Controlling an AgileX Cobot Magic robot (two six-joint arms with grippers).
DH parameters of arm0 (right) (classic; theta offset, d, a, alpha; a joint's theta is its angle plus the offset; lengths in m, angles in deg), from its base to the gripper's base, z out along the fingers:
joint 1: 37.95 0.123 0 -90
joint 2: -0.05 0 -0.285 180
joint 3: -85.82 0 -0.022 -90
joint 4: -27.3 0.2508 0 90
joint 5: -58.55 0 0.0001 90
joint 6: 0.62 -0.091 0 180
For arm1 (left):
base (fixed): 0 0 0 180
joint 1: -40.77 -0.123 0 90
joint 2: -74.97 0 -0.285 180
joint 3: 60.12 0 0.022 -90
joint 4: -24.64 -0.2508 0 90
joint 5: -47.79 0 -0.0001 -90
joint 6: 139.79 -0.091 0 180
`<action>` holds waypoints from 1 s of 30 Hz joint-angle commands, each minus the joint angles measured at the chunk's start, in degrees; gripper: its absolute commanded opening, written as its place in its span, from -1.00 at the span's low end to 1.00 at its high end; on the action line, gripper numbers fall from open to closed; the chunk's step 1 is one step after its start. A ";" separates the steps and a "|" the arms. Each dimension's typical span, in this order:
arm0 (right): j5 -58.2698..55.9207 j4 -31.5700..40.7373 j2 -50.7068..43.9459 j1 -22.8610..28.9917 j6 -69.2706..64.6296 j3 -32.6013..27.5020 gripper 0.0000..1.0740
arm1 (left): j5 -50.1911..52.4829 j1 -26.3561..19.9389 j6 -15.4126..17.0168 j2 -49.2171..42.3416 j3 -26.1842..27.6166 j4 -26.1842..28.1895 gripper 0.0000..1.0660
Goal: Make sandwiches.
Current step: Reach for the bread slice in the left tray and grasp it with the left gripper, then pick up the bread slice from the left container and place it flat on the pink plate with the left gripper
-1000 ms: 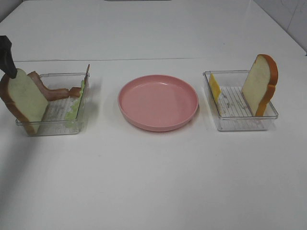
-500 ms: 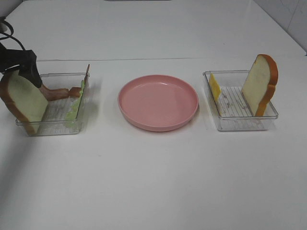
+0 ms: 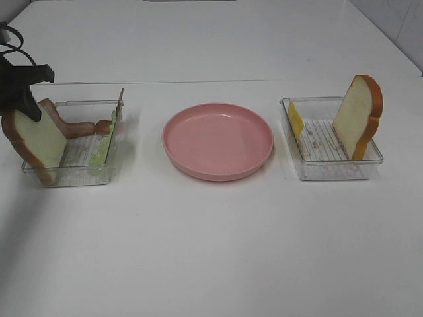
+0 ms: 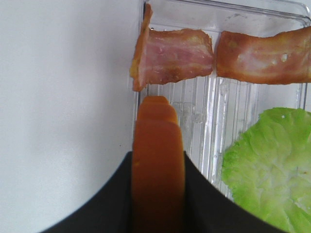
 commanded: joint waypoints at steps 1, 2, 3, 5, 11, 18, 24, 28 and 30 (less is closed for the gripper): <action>-0.17 0.17 -2.06 -0.17 -0.40 0.23 0.84 | -0.29 0.40 0.52 0.11 0.29 1.38 -1.00; -0.17 0.17 -2.06 -0.17 -0.40 0.23 0.84 | -1.72 0.40 0.52 0.11 0.52 1.55 -1.00; -0.17 0.17 -2.06 -0.17 -0.40 0.23 0.84 | -3.67 0.40 0.52 0.11 0.92 1.55 -1.00; -0.17 0.17 -2.06 -0.17 -0.40 0.23 0.84 | -4.70 0.40 0.52 0.11 1.26 1.55 -1.00; -0.17 0.17 -2.06 -0.17 -0.40 0.23 0.84 | -12.49 0.40 0.52 -2.06 6.76 1.83 -1.00; -0.17 0.17 -2.06 -0.17 -0.40 0.23 0.84 | -17.53 1.32 0.52 -6.19 13.75 1.89 -1.00; -0.17 0.17 -2.06 -0.17 -0.40 0.23 0.84 | -17.65 6.25 0.52 -7.91 21.14 3.61 -1.00; -0.17 0.17 -2.06 -0.17 -0.40 0.23 0.84 | -13.58 10.66 2.12 -7.79 22.63 5.90 -1.00; -0.17 0.17 -2.06 -0.17 -0.40 0.23 0.84 | -11.12 13.06 3.04 -7.62 22.63 6.70 -1.00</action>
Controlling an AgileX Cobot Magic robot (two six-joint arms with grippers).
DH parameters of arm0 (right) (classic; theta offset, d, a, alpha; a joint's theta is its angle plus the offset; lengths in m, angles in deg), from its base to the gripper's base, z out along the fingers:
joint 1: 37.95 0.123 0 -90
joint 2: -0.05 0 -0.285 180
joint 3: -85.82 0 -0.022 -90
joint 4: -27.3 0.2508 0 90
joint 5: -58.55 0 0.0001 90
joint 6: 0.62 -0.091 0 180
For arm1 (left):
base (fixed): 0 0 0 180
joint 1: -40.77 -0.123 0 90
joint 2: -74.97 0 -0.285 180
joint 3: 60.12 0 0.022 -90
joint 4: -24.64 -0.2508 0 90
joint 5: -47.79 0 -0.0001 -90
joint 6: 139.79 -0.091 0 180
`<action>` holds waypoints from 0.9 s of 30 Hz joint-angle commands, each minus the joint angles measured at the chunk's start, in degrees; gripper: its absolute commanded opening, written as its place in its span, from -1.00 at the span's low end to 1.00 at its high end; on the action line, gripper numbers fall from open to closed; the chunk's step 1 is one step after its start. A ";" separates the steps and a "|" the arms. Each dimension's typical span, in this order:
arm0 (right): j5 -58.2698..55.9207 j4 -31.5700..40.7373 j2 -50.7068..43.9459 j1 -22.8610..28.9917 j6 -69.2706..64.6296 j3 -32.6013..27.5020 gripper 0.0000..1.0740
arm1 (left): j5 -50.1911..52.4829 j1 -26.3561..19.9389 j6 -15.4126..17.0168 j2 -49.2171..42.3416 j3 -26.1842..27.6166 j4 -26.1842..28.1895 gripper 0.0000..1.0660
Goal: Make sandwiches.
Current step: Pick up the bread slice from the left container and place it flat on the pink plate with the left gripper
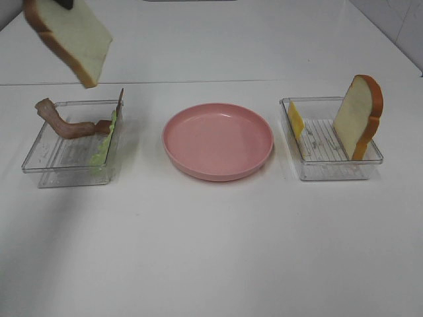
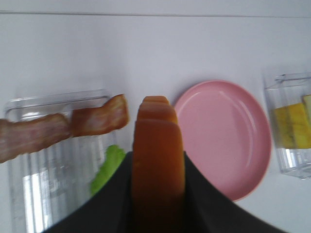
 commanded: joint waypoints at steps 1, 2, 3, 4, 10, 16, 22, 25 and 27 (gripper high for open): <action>-0.17 0.17 -2.06 -0.17 -0.40 0.23 0.84 | 4.70 4.01 2.01 0.23 0.46 2.41 -1.00; -0.17 0.17 -2.06 -0.17 -0.40 0.23 0.84 | 7.10 5.90 2.01 0.92 0.46 4.24 -1.00; -0.17 0.17 -2.06 -0.17 -0.40 0.23 0.84 | 7.10 5.90 2.01 0.92 0.46 4.24 -1.00; -0.17 0.17 -2.06 -0.17 -0.40 0.23 0.84 | 8.31 6.70 1.95 1.49 0.57 5.44 -1.00; -0.17 0.17 -2.06 -0.17 -0.40 0.23 0.84 | 14.04 12.26 -0.23 6.82 0.57 14.38 -1.00; -0.17 0.17 -2.06 -0.17 -0.40 0.23 0.84 | 16.96 15.30 -2.64 12.83 0.57 18.68 -1.00; -0.17 0.17 -2.06 -0.17 -0.40 0.23 0.84 | 18.16 16.39 -2.64 17.82 0.57 21.72 -1.00; -0.17 0.17 -2.06 -0.17 -0.40 0.23 0.84 | 18.28 16.39 -2.69 19.82 0.57 23.61 -1.00; -0.17 0.17 -2.06 -0.17 -0.40 0.23 0.84 | 19.14 16.39 -3.04 21.60 0.57 24.01 -1.00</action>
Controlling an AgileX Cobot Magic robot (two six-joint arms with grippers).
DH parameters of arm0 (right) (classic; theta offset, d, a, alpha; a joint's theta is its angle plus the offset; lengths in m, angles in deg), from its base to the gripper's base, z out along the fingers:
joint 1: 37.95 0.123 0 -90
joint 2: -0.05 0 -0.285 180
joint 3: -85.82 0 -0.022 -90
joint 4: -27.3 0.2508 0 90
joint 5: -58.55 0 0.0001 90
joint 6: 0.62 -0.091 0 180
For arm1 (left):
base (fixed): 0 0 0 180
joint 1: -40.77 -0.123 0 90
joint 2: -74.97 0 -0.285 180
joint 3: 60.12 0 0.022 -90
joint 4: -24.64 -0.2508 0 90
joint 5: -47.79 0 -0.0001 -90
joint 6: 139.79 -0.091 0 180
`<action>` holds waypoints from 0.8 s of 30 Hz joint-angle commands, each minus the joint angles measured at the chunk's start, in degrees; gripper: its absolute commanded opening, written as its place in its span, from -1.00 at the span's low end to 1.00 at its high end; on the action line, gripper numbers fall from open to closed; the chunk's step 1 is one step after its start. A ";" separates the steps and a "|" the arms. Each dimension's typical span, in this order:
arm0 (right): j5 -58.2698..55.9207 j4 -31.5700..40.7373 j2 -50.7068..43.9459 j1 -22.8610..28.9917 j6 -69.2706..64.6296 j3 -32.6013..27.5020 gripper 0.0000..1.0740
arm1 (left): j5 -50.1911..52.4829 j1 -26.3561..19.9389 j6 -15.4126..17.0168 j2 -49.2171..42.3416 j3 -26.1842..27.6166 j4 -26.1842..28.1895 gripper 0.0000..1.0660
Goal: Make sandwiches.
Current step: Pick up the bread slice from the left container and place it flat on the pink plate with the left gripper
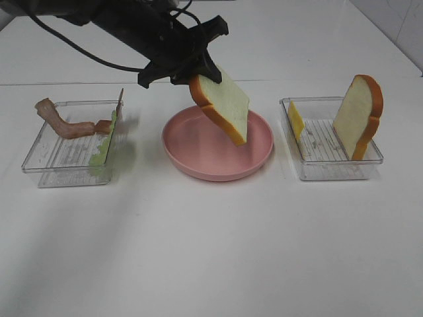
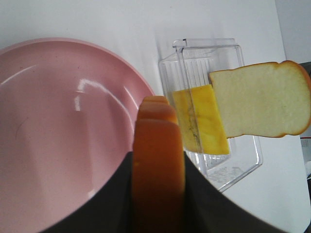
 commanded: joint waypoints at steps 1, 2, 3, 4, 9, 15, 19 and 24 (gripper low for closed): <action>-0.17 0.17 -2.06 -0.17 -0.40 0.23 0.84 | 1.43 0.17 -0.46 1.09 0.29 1.55 -1.00; -0.17 0.17 -2.06 -0.17 -0.40 0.23 0.84 | 1.95 0.17 -0.46 2.06 0.40 1.72 -1.00; -0.17 0.17 -2.06 -0.17 -0.40 0.23 0.84 | 1.95 0.17 -0.46 2.46 0.52 2.01 -1.00; -0.17 0.17 -2.06 -0.17 -0.40 0.23 0.84 | 1.95 0.17 -0.46 2.46 0.52 2.01 -1.00; -0.17 0.34 -2.06 -0.17 -0.40 0.23 0.84 | 3.84 0.17 -0.46 4.70 0.57 5.39 -1.00; -0.17 0.34 -2.06 -0.17 -0.40 0.23 0.84 | 4.58 0.17 -0.46 6.25 0.69 6.53 -1.00; -0.17 0.34 -2.06 -0.17 -0.40 0.23 0.84 | 5.96 0.17 -0.46 7.45 0.69 6.82 -1.00; -0.17 0.34 -2.06 -0.17 -0.40 0.23 0.84 | 6.65 0.17 -0.46 8.31 0.69 7.96 -1.00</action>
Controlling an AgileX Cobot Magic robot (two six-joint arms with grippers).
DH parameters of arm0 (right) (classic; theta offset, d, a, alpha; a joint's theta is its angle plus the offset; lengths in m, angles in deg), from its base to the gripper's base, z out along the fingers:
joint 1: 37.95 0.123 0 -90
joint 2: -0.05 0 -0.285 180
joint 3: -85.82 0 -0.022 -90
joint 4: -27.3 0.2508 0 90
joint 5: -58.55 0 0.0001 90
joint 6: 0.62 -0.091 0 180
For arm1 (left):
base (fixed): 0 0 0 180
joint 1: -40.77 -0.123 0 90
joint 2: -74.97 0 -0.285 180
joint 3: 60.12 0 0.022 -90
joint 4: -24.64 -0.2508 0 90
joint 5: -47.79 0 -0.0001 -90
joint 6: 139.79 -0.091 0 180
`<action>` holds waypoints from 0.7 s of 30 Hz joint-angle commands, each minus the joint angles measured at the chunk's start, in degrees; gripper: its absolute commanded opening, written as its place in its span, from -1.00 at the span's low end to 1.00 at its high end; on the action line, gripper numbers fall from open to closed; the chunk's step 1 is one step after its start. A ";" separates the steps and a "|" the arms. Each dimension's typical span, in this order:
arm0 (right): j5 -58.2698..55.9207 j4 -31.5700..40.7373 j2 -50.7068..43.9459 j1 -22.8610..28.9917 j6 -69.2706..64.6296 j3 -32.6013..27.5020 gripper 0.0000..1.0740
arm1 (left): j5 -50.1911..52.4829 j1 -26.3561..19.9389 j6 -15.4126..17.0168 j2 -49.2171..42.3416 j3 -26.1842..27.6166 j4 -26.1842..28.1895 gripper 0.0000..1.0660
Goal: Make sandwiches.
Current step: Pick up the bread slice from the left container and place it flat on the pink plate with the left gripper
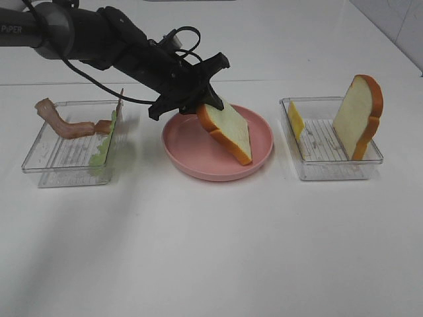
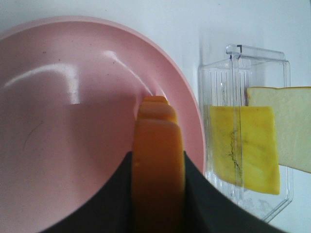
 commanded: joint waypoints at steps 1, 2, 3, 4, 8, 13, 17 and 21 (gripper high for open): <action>-0.17 0.34 -2.06 -0.17 -0.40 0.23 0.84 | 1.38 0.17 -0.17 0.74 0.57 1.72 -1.00; -0.17 0.34 -2.06 -0.17 -0.40 0.23 0.84 | 1.38 0.17 -0.17 0.74 0.57 1.72 -1.00; -0.17 0.34 -2.06 -0.17 -0.40 0.23 0.84 | 1.43 0.17 -0.17 1.03 0.57 1.78 -1.00; -0.17 0.34 -2.06 -0.17 -0.40 0.23 0.84 | 1.43 0.17 -0.17 1.03 0.57 1.78 -1.00; -0.17 0.34 -2.06 -0.17 -0.40 0.23 0.84 | 1.83 0.40 -0.17 1.55 0.57 1.38 -0.93; -0.17 0.34 -2.06 -0.17 -0.40 0.23 0.84 | 2.12 0.40 0.52 1.55 0.57 0.74 -0.70; -0.17 0.34 -2.06 -0.17 -0.40 0.23 0.84 | 1.72 0.40 0.52 1.55 0.57 0.57 -0.48; -0.17 0.34 -2.06 -0.17 -0.40 0.23 0.84 | 0.80 0.40 0.52 1.55 0.57 0.23 -0.03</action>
